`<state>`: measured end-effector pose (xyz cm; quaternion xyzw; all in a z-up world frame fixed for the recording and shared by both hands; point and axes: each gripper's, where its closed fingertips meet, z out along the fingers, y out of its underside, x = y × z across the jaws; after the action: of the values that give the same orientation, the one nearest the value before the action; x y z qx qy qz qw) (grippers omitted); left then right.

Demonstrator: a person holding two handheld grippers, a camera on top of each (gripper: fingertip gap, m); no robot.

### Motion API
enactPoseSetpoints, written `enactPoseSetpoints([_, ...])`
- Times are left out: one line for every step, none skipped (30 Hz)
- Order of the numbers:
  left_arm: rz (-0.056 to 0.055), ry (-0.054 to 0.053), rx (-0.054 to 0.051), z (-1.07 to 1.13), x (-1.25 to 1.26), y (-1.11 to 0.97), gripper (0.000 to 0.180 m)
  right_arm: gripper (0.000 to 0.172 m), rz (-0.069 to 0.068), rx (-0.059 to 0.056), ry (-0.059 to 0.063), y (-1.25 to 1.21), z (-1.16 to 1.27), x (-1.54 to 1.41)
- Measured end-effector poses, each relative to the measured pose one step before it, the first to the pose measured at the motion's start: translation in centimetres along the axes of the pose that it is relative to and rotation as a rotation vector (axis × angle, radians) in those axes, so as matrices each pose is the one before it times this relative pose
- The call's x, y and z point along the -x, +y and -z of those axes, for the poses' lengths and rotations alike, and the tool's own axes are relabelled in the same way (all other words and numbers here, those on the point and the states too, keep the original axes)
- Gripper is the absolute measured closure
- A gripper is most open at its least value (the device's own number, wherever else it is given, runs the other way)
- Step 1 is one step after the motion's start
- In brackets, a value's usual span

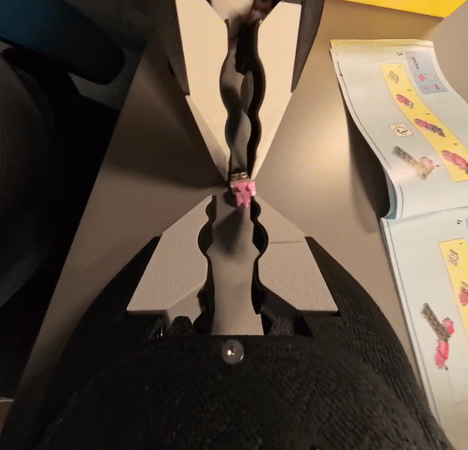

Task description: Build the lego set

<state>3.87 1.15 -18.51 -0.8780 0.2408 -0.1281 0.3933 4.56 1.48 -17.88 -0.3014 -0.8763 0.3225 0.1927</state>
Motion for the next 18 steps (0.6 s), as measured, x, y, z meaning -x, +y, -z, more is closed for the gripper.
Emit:
enactPoseSetpoints([0.0017, -0.0008, 0.0001, -0.021, 0.029, -0.019, 0.165, 0.147, -0.01, -0.0078, -0.0085, 0.005, -0.011, 0.203])
enactPoseSetpoints([0.0008, 0.0008, -0.0001, -0.026, 0.005, -0.024, 0.165, 0.147, -0.0078, -0.0082, -0.0004, -0.018, -0.005, 0.064])
enactPoseSetpoints([0.0006, 0.001, 0.0001, -0.018, -0.003, -0.016, 0.165, 0.147, -0.0042, -0.0045, 0.0019, 0.012, 0.013, -0.003])
enactPoseSetpoints([0.0006, 0.0007, 0.0001, -0.022, -0.007, -0.019, 0.165, 0.147, -0.0026, -0.0023, 0.0013, 0.014, 0.017, 0.005])
enactPoseSetpoints([0.0006, 0.0004, -0.0001, -0.045, -0.014, -0.026, 0.165, 0.146, -0.0003, -0.0018, 0.0013, -0.016, 0.016, 0.012])
enactPoseSetpoints([0.0004, 0.0, 0.0001, -0.027, -0.005, -0.022, 0.165, 0.146, 0.0019, -0.0034, 0.0017, -0.056, 0.02, 0.017])
enactPoseSetpoints([-0.0002, -0.0002, 0.0001, -0.024, -0.011, -0.019, 0.165, 0.146, 0.0034, -0.0034, 0.0017, -0.069, 0.023, 0.012])
enactPoseSetpoints([0.0017, -0.001, 0.0001, -0.024, 0.023, -0.022, 0.165, 0.147, 0.0039, -0.0041, -0.0022, -0.082, 0.019, 0.09])
enactPoseSetpoints([0.0034, -0.0028, -0.0002, -0.024, 0.058, -0.025, 0.165, 0.148, 0.0014, -0.0061, -0.0084, -0.132, -0.003, 0.185])
enactPoseSetpoints([0.0038, 0.0007, 0.0002, -0.024, 0.02, -0.022, 0.165, 0.148, 0.0018, -0.0037, 0.0007, -0.093, -0.024, 0.065])
enactPoseSetpoints([0.0032, 0.0019, 0.0007, -0.01, 0.011, -0.007, 0.166, 0.148, 0.0061, 0.0024, 0.0066, 0.003, -0.022, -0.024])
enactPoseSetpoints([0.0033, 0.002, 0.0003, -0.019, 0.009, -0.005, 0.166, 0.148, 0.0059, 0.0036, 0.0061, 0.023, -0.008, -0.007])
enactPoseSetpoints([0.0036, 0.0021, 0.0003, -0.016, -0.003, -0.015, 0.166, 0.148, 0.0032, 0.0025, 0.004, 0.003, 0.002, 0.004])
enactPoseSetpoints([0.0026, 0.0017, 0.0004, -0.02, 0.0, -0.017, 0.165, 0.148, 0.0025, -0.0012, 0.0014, -0.046, -0.006, 0.044])
enactPoseSetpoints([0.002, 0.0013, 0.0003, -0.025, 0.002, -0.022, 0.165, 0.148, 0.002, -0.0034, -0.0014, -0.071, -0.017, 0.08])
enactPoseSetpoints([0.0016, -0.0004, 0.0, -0.037, 0.025, -0.035, 0.165, 0.148, -0.0004, -0.0035, -0.0054, -0.073, -0.036, 0.14])
enactPoseSetpoints([0.0026, -0.0006, 0.0002, -0.03, 0.02, -0.041, 0.165, 0.148, 0.0, -0.0018, -0.001, -0.045, -0.038, 0.055])
enactPoseSetpoints([0.0014, -0.0005, 0.0009, -0.023, 0.009, -0.015, 0.165, 0.147, 0.0018, 0.0022, 0.0044, 0.012, -0.009, -0.033])
